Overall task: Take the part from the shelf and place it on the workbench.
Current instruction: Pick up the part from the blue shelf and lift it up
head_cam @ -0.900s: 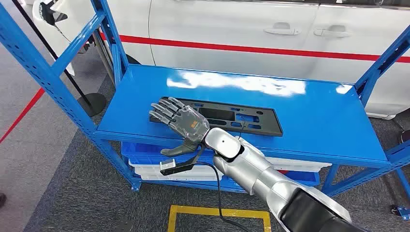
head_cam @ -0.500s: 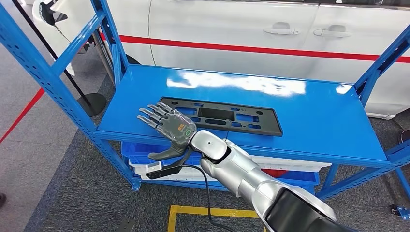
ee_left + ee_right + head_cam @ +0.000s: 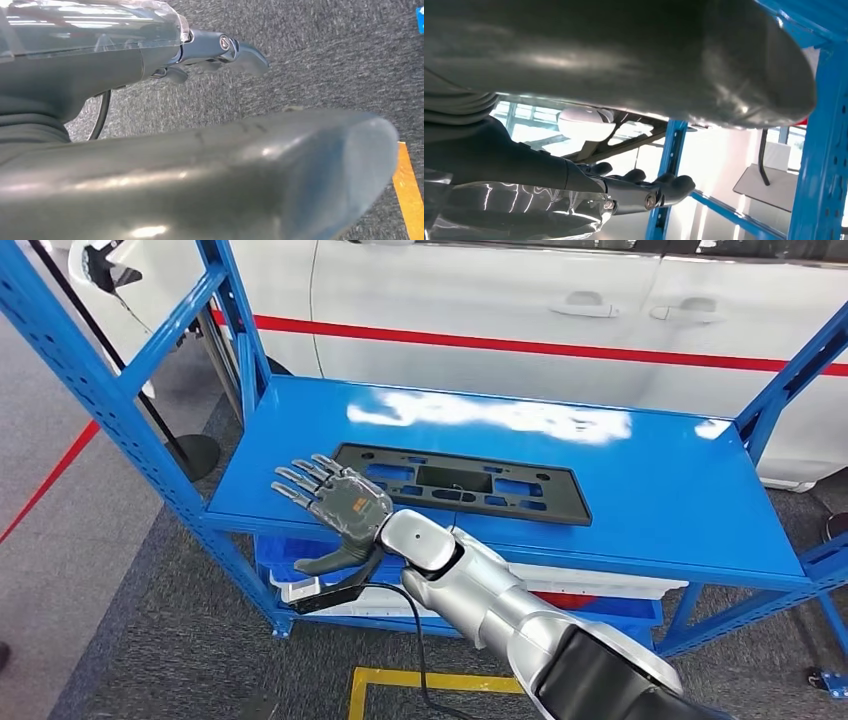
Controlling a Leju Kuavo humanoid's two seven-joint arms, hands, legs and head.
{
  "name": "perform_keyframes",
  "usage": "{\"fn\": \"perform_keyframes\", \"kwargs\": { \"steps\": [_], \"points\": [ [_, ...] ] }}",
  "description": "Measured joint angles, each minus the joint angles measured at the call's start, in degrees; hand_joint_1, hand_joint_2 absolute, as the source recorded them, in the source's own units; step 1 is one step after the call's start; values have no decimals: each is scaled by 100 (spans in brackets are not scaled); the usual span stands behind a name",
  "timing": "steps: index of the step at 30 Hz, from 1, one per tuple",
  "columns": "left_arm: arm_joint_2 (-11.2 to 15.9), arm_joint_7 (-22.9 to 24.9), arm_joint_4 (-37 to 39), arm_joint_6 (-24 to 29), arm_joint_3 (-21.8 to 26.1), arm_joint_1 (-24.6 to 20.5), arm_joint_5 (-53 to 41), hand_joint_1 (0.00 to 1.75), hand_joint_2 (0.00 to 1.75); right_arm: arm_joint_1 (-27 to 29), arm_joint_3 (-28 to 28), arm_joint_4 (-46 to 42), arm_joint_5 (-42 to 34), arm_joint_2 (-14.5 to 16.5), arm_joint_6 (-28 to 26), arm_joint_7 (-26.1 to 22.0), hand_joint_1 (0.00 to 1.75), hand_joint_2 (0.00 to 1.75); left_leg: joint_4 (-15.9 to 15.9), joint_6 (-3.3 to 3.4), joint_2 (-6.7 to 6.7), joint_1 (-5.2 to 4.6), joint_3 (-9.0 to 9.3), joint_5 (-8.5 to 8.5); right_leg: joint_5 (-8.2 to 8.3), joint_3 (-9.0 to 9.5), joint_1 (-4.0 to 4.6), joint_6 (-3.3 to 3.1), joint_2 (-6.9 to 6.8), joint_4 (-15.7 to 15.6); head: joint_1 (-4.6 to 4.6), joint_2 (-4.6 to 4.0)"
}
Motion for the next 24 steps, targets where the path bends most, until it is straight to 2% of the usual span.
{"fn": "perform_keyframes", "kwargs": {
  "steps": [1, 2, 3, 4, 6, 7, 8, 10, 11, 12, 13, 14, 16, 17, 18, 19, 21, 22, 23, 24],
  "points": [
    [-2, 8, 0, -4, 0, 4, -2, 0, 0, 6, 1, 16, 10, 2, 1, 17, 0, 0, 2, -2, 1, -6, 31, -25, -89, -243, 5, -4, -2, 350, 0, 0],
    [-4, 13, 0, -8, 0, 11, -2, 0, 0, 15, 2, 35, 20, 1, 1, 29, 0, 0, 3, -12, 0, -12, 72, -56, -103, -433, 7, -14, -3, 578, 0, 0],
    [-6, 17, 0, -12, 0, 19, -2, 0, 0, 22, 3, 53, 31, 1, 1, 39, 0, 0, 5, -24, -2, -16, 124, -94, -18, -531, 10, -32, -3, 612, 0, 0],
    [-8, 20, 0, -14, 0, 27, -3, 0, 0, 25, 3, 66, 43, 1, 0, 44, 0, 0, 6, -40, -5, -18, 193, -142, 161, -514, 14, -56, -4, 422, 0, 0],
    [-22, 4, 1, -11, -1, 39, -26, 0, 0, 23, 4, 90, 71, -1, -5, 47, 0, 0, 6, -84, -6, -17, 353, -243, 663, -282, 47, -138, -9, -322, 0, 0],
    [-34, -14, 1, -1, -6, 38, -53, 0, 0, 20, 4, 107, 85, -2, -8, 48, 0, 0, 2, -111, -6, -16, 412, -285, 829, -182, 78, -181, -13, -654, -1, 0],
    [-45, -32, 1, 16, -18, 37, -84, 0, 0, 20, 5, 122, 98, -2, -12, 48, 0, 0, -4, -148, -4, -11, 443, -318, 930, -120, 109, -225, -18, -852, -1, 0],
    [-61, -53, 0, 64, -62, 33, -139, 0, 0, 20, 6, 154, 115, -3, -18, 48, 0, 0, 18, -240, 2, 1, 472, -322, 891, -65, 157, -308, -18, -977, 4, 0],
    [-67, -51, 0, 89, -82, 34, -151, 0, 0, 21, 6, 163, 120, -2, -20, 48, 0, 0, 98, -285, 8, 10, 447, -291, 868, 1, 149, -348, -16, -1018, 7, 0],
    [-72, -50, 0, 112, -95, 35, -160, 0, 0, 18, 6, 175, 122, -2, -20, 48, 0, 0, 266, -319, 11, 16, 383, -228, 830, 76, 138, -385, -11, -1077, 10, 0],
    [-76, -48, 0, 133, -100, 31, -162, 0, 0, 12, 6, 186, 123, -1, -13, 47, 0, 0, 515, -347, 11, 23, 246, -186, 802, 156, 117, -415, -11, -1128, 9, 0],
    [-77, -46, 0, 144, -103, 26, -162, 0, 0, 8, 6, 196, 124, 1, 0, 46, 0, 0, 816, -371, 12, 33, 56, -214, 773, 230, 101, -431, -12, -1173, 9, 0],
    [-77, -39, 0, 152, -111, 26, -156, 0, 0, 9, 6, 234, 137, 0, 44, 49, 0, 0, 1392, -432, 13, 59, -378, -501, 691, 334, 97, -449, -10, -1194, 9, 0],
    [-77, -35, 0, 150, -114, 34, -147, 0, 0, 13, 7, 264, 168, -1, 63, 59, 0, 0, 1543, -462, 14, 77, -551, -648, 644, 380, 93, -442, -5, -1188, 9, 0],
    [-76, -32, 0, 147, -115, 43, -137, 0, 0, 15, 7, 301, 224, -1, 80, 85, 0, 0, 1553, -481, 15, 95, -659, -692, 597, 425, 87, -429, 3, -1177, 9, 0],
    [-74, -30, 0, 143, -116, 49, -125, 0, 0, 15, 8, 344, 293, -2, 90, 121, 0, 0, 1389, -494, 16, 113, -680, -568, 551, 468, 76, -411, 10, -1158, 9, 0],
    [-67, -29, 0, 132, -117, 56, -110, 0, 0, 13, 10, 441, 400, -8, 99, 194, 0, 0, 693, -530, 20, 148, -526, -2, 444, 544, 44, -349, 17, -1099, 9, 0],
    [-64, -30, 0, 125, -118, 56, -101, 0, 0, 12, 10, 499, 438, -17, 88, 216, 0, 0, 366, -533, 25, 145, -447, 175, 398, 561, 36, -311, 20, -1061, 9, 0],
    [-61, -32, 0, 116, -120, 56, -87, 0, 0, 14, 11, 559, 476, -31, 64, 228, 0, 0, 158, -508, 29, 134, -389, 291, 361, 562, 35, -270, 20, -1032, 9, 0],
    [-60, -34, 0, 108, -121, 61, -72, 0, 0, 23, 13, 615, 513, -51, 31, 233, 0, 0, 80, -463, 28, 118, -373, 310, 335, 558, 45, -233, 19, -1015, 9, 0]
  ]
}}
